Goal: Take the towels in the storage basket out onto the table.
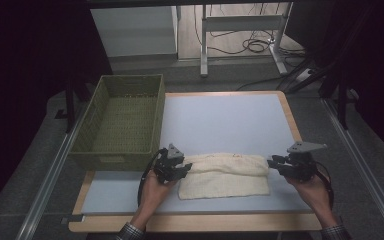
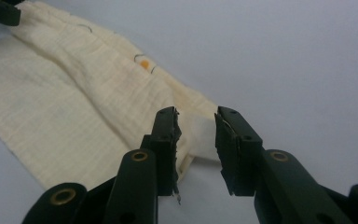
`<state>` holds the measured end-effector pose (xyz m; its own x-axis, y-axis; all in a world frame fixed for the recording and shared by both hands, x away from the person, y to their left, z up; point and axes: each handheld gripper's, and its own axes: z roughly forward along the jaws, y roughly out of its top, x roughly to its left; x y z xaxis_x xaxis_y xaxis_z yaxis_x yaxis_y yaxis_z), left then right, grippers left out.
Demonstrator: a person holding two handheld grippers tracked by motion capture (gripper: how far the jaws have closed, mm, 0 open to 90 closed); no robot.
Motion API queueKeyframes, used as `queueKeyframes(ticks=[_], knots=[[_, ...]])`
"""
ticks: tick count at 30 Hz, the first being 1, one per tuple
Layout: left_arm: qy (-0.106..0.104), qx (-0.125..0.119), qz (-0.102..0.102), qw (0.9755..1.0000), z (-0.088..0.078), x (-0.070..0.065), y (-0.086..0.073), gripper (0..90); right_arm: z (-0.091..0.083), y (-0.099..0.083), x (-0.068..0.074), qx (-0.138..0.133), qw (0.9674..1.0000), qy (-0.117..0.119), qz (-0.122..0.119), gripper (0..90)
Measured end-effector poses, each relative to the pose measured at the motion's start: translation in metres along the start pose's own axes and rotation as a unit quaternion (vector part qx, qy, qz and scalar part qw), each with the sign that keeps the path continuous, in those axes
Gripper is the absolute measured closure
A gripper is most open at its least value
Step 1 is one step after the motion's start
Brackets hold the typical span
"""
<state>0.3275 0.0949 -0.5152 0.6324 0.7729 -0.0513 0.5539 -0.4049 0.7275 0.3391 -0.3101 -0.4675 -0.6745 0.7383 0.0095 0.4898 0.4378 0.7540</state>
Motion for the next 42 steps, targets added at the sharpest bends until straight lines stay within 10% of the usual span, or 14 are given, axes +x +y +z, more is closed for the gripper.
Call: queueKeyframes(ticks=[10, 23, 32, 42], knots=[[-0.019, 0.014, -0.006, 0.9997, 0.007, -0.002, -0.001, 67.2, 0.052, 0.01, -0.002, 0.045, 0.9989, -0.001, -0.009, 67.1], [-0.05, 0.021, -0.008, 0.9985, -0.022, -0.013, -0.024, 60.5, 0.008, -0.026, 0.036, 0.042, 0.9984, 0.03, -0.022, 64.1], [-0.046, 0.02, -0.001, 0.9987, -0.05, -0.017, -0.03, 53.6, -0.022, -0.013, 0.034, 0.021, 0.9994, 0.014, -0.022, 63.9], [-0.054, 0.022, -0.014, 0.9982, -0.039, -0.012, -0.035, 52.8, -0.035, -0.016, 0.032, 0.025, 0.9994, 0.016, -0.015, 63.3]])
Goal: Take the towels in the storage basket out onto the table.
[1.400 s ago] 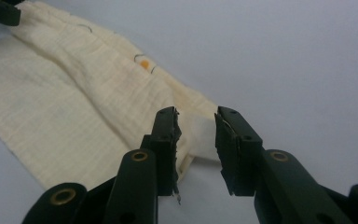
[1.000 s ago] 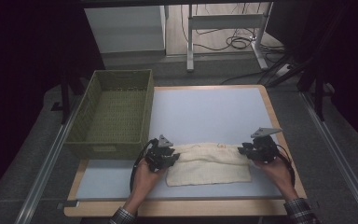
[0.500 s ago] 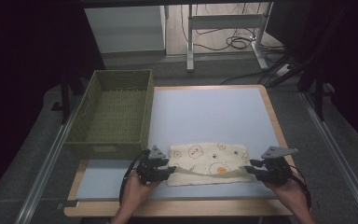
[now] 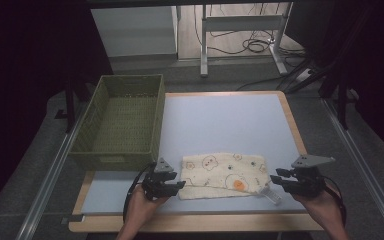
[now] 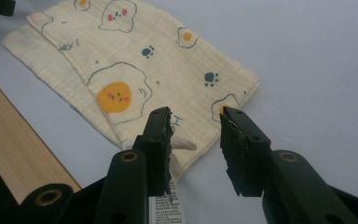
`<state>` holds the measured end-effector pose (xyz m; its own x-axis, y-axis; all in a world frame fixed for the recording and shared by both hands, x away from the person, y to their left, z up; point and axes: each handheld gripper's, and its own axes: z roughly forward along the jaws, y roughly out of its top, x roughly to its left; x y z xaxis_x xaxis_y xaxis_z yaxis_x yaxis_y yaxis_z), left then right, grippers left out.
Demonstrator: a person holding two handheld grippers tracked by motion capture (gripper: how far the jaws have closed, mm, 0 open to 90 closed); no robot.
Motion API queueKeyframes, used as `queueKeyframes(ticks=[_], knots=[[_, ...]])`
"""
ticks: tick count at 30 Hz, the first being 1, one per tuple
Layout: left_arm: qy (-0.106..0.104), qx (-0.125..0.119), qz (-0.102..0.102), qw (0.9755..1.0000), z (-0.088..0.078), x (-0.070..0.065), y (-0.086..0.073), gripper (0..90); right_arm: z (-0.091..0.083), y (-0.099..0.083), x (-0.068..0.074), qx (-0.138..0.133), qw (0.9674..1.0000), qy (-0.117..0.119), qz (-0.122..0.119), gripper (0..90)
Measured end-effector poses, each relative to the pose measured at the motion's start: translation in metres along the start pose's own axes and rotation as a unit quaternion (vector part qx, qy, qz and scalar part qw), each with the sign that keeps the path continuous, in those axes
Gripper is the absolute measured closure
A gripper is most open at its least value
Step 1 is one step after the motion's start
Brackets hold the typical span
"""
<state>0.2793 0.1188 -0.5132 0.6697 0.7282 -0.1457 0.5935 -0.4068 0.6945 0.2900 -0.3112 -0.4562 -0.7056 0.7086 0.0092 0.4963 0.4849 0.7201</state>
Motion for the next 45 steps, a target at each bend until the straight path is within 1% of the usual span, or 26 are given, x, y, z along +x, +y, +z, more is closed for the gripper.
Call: queueKeyframes(ticks=[2, 5, 7, 9, 10, 13, 15, 17, 19, 21, 25, 27, 28, 29, 30, 31, 33, 35, 36, 38, 40, 41, 44, 45], knots=[[-0.004, -0.001, -0.005, 1.0, 0.003, 0.003, 0.0, 54.4, 0.008, -0.003, 0.0, 0.006, 0.9999, 0.011, 0.01, 63.5], [-0.011, 0.001, -0.009, 0.9999, 0.007, 0.006, 0.0, 56.9, 0.019, -0.007, 0.004, 0.015, 0.9995, 0.028, 0.01, 63.4], [-0.019, 0.001, -0.018, 0.9997, 0.01, 0.008, -0.001, 57.1, 0.023, -0.01, 0.008, 0.018, 0.9989, 0.042, 0.011, 63.4], [-0.019, 0.002, -0.022, 0.9996, 0.012, 0.009, -0.002, 56.7, 0.026, -0.014, 0.01, 0.022, 0.9986, 0.047, 0.011, 62.7], [-0.02, 0.003, -0.023, 0.9995, 0.013, 0.01, -0.003, 56.7, 0.027, -0.016, 0.011, 0.026, 0.9985, 0.048, 0.011, 62.9], [-0.021, 0.005, -0.027, 0.9994, 0.016, 0.011, -0.006, 57.7, 0.033, -0.024, 0.013, 0.045, 0.9972, 0.059, 0.011, 64.0], [-0.024, 0.01, -0.026, 0.9993, 0.017, 0.01, -0.007, 60.1, 0.035, -0.03, 0.014, 0.05, 0.9966, 0.064, 0.01, 69.7], [-0.022, 0.013, -0.021, 0.9995, 0.019, 0.008, -0.006, 64.3, 0.034, -0.034, 0.015, 0.052, 0.9966, 0.063, 0.01, 78.5], [-0.024, 0.016, -0.014, 0.9995, 0.02, 0.005, -0.005, 68.7, 0.034, -0.037, 0.016, 0.053, 0.9962, 0.067, 0.01, 84.0], [-0.017, 0.016, -0.008, 0.9997, 0.02, 0.003, -0.004, 73.5, 0.034, -0.038, 0.015, 0.055, 0.9962, 0.066, 0.009, 85.1], [-0.024, 0.011, -0.009, 0.9996, 0.018, 0.004, -0.003, 86.5, 0.03, -0.038, 0.012, 0.048, 0.9969, 0.06, 0.011, 85.1], [-0.028, 0.013, -0.009, 0.9995, 0.018, 0.004, -0.003, 86.9, 0.026, -0.038, 0.009, 0.045, 0.9976, 0.05, 0.018, 85.1], [-0.027, 0.01, -0.008, 0.9995, 0.018, 0.004, -0.003, 86.3, 0.024, -0.038, 0.007, 0.043, 0.9976, 0.049, 0.023, 85.0], [-0.025, 0.005, -0.004, 0.9997, 0.018, 0.004, -0.003, 82.9, 0.022, -0.037, 0.005, 0.04, 0.9978, 0.047, 0.025, 84.6], [-0.023, 0.004, 0.001, 0.9997, 0.018, 0.004, -0.002, 76.7, 0.021, -0.036, 0.003, 0.035, 0.998, 0.044, 0.028, 82.6], [-0.022, 0.005, 0.003, 0.9997, 0.019, 0.003, -0.001, 72.5, 0.021, -0.034, 0.001, 0.031, 0.9981, 0.04, 0.034, 80.4], [-0.026, 0.005, 0.01, 0.9996, 0.022, 0.002, 0.001, 62.2, 0.021, -0.03, -0.003, 0.025, 0.9986, 0.031, 0.035, 75.5], [-0.022, 0.008, 0.017, 0.9996, 0.025, 0.0, 0.002, 56.6, 0.025, -0.025, -0.006, 0.025, 0.9989, 0.02, 0.035, 70.8], [-0.02, 0.012, 0.021, 0.9995, 0.027, -0.001, 0.002, 56.7, 0.028, -0.023, -0.008, 0.025, 0.9989, 0.013, 0.037, 69.9], [-0.013, 0.014, 0.025, 0.9995, 0.03, -0.002, 0.003, 61.6, 0.037, -0.019, -0.015, 0.026, 0.9986, 0.011, 0.045, 67.6], [-0.009, 0.016, 0.025, 0.9995, 0.03, -0.001, 0.004, 69.8, 0.045, -0.018, -0.02, 0.026, 0.9982, 0.009, 0.054, 66.0], [-0.01, 0.017, 0.024, 0.9995, 0.03, 0.0, 0.005, 75.7, 0.048, -0.018, -0.022, 0.027, 0.9979, 0.01, 0.059, 66.0], [-0.015, 0.018, 0.026, 0.9994, 0.029, 0.0, 0.006, 83.8, 0.058, -0.019, -0.026, 0.031, 0.9973, 0.014, 0.066, 66.2], [-0.016, 0.016, 0.025, 0.9994, 0.029, -0.001, 0.006, 85.4, 0.06, -0.019, -0.025, 0.031, 0.9971, 0.013, 0.068, 68.6]])
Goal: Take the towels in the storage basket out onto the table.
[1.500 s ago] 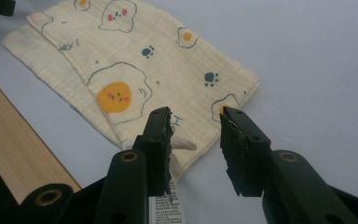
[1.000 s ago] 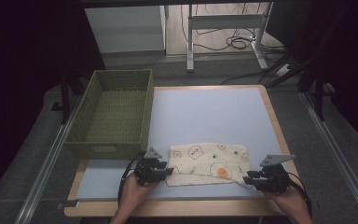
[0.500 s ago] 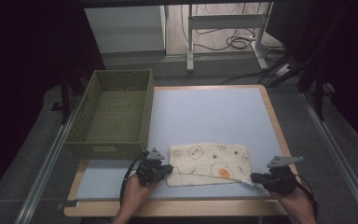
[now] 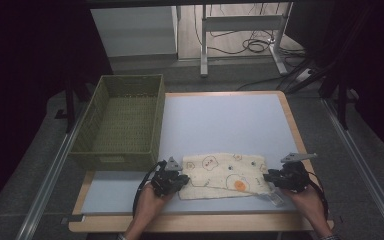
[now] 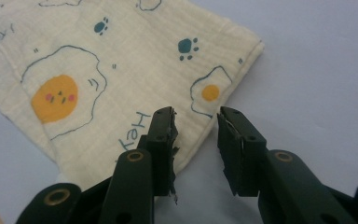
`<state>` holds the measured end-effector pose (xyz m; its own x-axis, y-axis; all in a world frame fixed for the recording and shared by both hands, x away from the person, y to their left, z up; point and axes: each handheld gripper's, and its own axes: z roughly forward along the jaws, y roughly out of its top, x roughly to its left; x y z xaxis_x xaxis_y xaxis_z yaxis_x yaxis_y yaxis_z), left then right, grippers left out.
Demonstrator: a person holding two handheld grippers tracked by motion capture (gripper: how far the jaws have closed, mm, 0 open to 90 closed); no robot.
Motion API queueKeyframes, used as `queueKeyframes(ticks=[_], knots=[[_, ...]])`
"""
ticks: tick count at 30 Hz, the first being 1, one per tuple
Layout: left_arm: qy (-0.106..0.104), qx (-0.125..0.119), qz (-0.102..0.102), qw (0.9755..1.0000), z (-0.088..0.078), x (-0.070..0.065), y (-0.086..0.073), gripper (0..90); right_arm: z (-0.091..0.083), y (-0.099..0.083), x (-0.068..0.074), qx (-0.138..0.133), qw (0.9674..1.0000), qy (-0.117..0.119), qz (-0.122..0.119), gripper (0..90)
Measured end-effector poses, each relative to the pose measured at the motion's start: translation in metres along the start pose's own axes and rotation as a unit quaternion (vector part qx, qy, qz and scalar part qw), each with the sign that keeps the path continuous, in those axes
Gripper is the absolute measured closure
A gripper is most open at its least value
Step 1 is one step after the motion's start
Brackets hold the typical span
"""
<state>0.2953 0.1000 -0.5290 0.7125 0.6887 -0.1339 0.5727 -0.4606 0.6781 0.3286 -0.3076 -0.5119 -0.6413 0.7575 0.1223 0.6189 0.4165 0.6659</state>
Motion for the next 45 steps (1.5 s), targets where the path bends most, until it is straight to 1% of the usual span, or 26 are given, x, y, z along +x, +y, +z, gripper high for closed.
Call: queueKeyframes(ticks=[2, 4, 7, 9, 12, 16, 18, 21, 22, 23, 24, 26, 27, 30, 32, 33, 34, 35, 36, 38, 40, 42, 44, 45], knots=[[-0.002, -0.007, -0.001, 1.0, -0.003, -0.001, 0.0, 86.9, 0.002, 0.0, 0.001, 0.002, 1.0, 0.0, -0.003, 74.2], [-0.004, -0.014, -0.004, 0.9999, -0.008, -0.001, 0.001, 87.7, 0.001, 0.0, 0.002, 0.0, 1.0, -0.001, -0.006, 78.0], [-0.008, -0.021, -0.007, 0.9997, -0.017, -0.004, 0.003, 87.8, -0.002, 0.001, 0.003, -0.004, 1.0, -0.001, -0.008, 78.8], [-0.011, -0.027, -0.007, 0.9996, -0.027, -0.007, 0.003, 87.6, -0.003, 0.001, 0.003, -0.007, 0.9999, -0.002, -0.01, 78.7], [-0.013, -0.025, -0.007, 0.9996, -0.035, -0.015, -0.001, 87.4, -0.005, 0.003, 0.004, -0.01, 0.9999, -0.001, -0.013, 78.6], [-0.021, -0.014, -0.015, 0.9996, -0.037, -0.022, -0.013, 87.3, -0.003, 0.002, 0.005, -0.008, 0.9998, 0.0, -0.016, 77.4], [-0.034, -0.01, -0.028, 0.999, -0.033, -0.023, -0.022, 87.3, -0.002, 0.001, 0.005, -0.006, 0.9999, 0.0, -0.015, 77.0], [-0.037, -0.002, -0.034, 0.9987, -0.027, -0.022, -0.029, 86.7, -0.003, 0.001, 0.004, -0.008, 0.9999, 0.001, -0.01, 75.4], [-0.035, -0.004, -0.034, 0.9988, -0.026, -0.021, -0.03, 84.6, -0.004, 0.002, 0.004, -0.009, 0.9999, 0.001, -0.011, 74.5], [-0.026, -0.009, -0.033, 0.9991, -0.027, -0.021, -0.029, 78.3, -0.005, 0.002, 0.004, -0.011, 0.9999, 0.001, -0.011, 74.1], [-0.023, -0.013, -0.031, 0.9992, -0.028, -0.02, -0.028, 74.5, -0.006, 0.003, 0.004, -0.014, 0.9998, 0.003, -0.011, 73.8], [-0.02, -0.025, -0.03, 0.999, -0.032, -0.02, -0.023, 70.8, -0.009, 0.004, 0.007, -0.016, 0.9998, 0.007, -0.01, 73.7], [-0.017, -0.028, -0.026, 0.9991, -0.033, -0.02, -0.02, 69.3, -0.011, 0.006, 0.009, -0.017, 0.9997, 0.014, -0.012, 73.7], [0.003, -0.032, -0.014, 0.9994, -0.031, -0.02, -0.012, 60.7, -0.013, 0.012, 0.022, -0.013, 0.9991, 0.026, -0.031, 73.7], [0.01, -0.033, -0.018, 0.9992, -0.027, -0.018, -0.009, 56.1, -0.01, 0.018, 0.034, -0.011, 0.9977, 0.049, -0.046, 73.6], [0.014, -0.031, -0.019, 0.9992, -0.023, -0.017, -0.008, 53.9, -0.007, 0.02, 0.039, -0.009, 0.9972, 0.056, -0.05, 73.6], [0.018, -0.028, -0.018, 0.9993, -0.02, -0.016, -0.008, 52.5, -0.002, 0.023, 0.047, -0.005, 0.9961, 0.065, -0.059, 73.6], [0.027, -0.023, -0.02, 0.9992, -0.015, -0.014, -0.008, 50.7, 0.002, 0.024, 0.052, -0.002, 0.9952, 0.073, -0.065, 73.4], [0.029, -0.022, -0.02, 0.9991, -0.013, -0.013, -0.009, 49.5, 0.01, 0.026, 0.06, 0.003, 0.9936, 0.086, -0.073, 73.3], [0.034, -0.022, -0.027, 0.9988, -0.009, -0.011, -0.012, 48.1, 0.02, 0.028, 0.073, 0.01, 0.991, 0.101, -0.088, 72.7], [0.037, -0.023, -0.034, 0.9985, -0.007, -0.008, -0.015, 46.8, 0.031, 0.029, 0.088, 0.017, 0.9876, 0.116, -0.104, 71.4], [0.039, -0.023, -0.038, 0.9983, -0.006, -0.007, -0.018, 43.5, 0.042, 0.031, 0.102, 0.023, 0.9836, 0.123, -0.13, 69.4], [0.038, -0.022, -0.039, 0.9983, -0.005, -0.005, -0.021, 43.5, 0.049, 0.032, 0.11, 0.025, 0.9806, 0.123, -0.15, 69.5], [0.036, -0.025, -0.04, 0.9982, -0.006, -0.005, -0.022, 43.5, 0.052, 0.032, 0.114, 0.027, 0.9792, 0.122, -0.16, 71.0]])
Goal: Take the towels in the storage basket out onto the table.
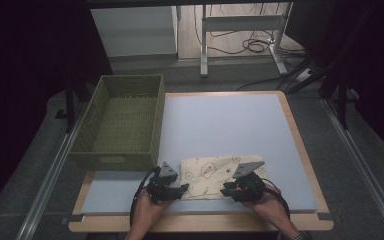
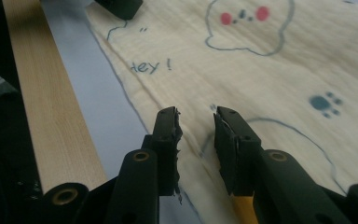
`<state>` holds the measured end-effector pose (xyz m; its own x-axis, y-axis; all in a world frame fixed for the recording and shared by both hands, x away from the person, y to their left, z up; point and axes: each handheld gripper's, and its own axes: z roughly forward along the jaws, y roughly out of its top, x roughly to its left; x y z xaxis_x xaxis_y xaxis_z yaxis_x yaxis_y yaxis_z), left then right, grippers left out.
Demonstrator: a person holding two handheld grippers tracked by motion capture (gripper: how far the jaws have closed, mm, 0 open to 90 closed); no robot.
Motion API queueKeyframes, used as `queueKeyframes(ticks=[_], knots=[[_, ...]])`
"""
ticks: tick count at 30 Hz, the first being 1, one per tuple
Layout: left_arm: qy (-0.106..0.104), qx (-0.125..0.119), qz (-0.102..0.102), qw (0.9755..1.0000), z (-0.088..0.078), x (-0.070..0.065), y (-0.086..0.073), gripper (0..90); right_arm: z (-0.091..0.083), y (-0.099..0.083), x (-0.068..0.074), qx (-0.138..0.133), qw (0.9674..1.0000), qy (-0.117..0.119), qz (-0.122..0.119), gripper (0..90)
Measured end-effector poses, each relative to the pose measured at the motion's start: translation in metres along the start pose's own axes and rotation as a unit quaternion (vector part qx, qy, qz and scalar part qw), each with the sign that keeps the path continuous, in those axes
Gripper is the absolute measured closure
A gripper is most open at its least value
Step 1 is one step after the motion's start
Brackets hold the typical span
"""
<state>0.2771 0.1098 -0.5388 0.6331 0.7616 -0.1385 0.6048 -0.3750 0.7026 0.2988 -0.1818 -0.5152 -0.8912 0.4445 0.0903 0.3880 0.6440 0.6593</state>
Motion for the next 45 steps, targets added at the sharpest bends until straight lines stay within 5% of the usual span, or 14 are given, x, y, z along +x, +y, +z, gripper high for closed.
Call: queueKeyframes(ticks=[3, 6, 12, 18, 23, 26, 31, 35, 39, 42, 45], knots=[[0.0, -0.001, 0.001, 1.0, 0.0, 0.0, 0.0, 43.3, 0.007, 0.0, 0.005, 0.009, 0.9987, -0.038, -0.032, 85.7], [0.0, 0.001, 0.001, 1.0, 0.001, -0.001, 0.001, 41.8, 0.002, 0.001, 0.004, 0.009, 0.9988, -0.04, -0.027, 87.7], [0.001, -0.008, -0.006, 1.0, -0.006, 0.002, 0.005, 39.3, -0.019, 0.001, 0.012, -0.001, 0.9997, -0.014, -0.017, 87.1], [0.009, -0.009, -0.009, 0.9999, -0.009, 0.004, 0.016, 39.3, -0.007, -0.012, 0.011, 0.013, 0.9998, 0.011, 0.0, 76.3], [0.029, -0.011, 0.004, 0.9995, -0.005, 0.003, 0.039, 39.5, -0.037, -0.007, -0.009, -0.023, 0.9992, -0.024, 0.023, 72.8], [0.045, -0.009, 0.009, 0.9989, 0.002, 0.005, 0.053, 42.6, -0.056, -0.009, -0.034, -0.032, 0.9961, -0.07, 0.044, 72.8], [0.071, 0.003, 0.011, 0.9974, 0.017, 0.013, 0.069, 58.7, -0.072, -0.018, -0.08, -0.043, 0.9847, -0.141, 0.093, 73.0], [0.086, 0.013, -0.006, 0.9962, 0.028, 0.024, 0.071, 54.4, -0.068, -0.022, -0.107, -0.049, 0.9789, -0.154, 0.125, 71.7], [0.102, 0.036, 0.0, 0.9942, 0.041, 0.028, 0.064, 45.7, -0.051, -0.023, -0.119, -0.029, 0.9801, -0.151, 0.125, 65.5], [0.083, 0.031, -0.017, 0.996, 0.043, 0.03, 0.06, 48.0, -0.04, -0.026, -0.12, -0.003, 0.9804, -0.159, 0.116, 73.1], [0.033, 0.03, -0.022, 0.9987, 0.041, 0.029, 0.059, 74.1, -0.042, -0.027, -0.115, -0.007, 0.9822, -0.153, 0.108, 85.5]])
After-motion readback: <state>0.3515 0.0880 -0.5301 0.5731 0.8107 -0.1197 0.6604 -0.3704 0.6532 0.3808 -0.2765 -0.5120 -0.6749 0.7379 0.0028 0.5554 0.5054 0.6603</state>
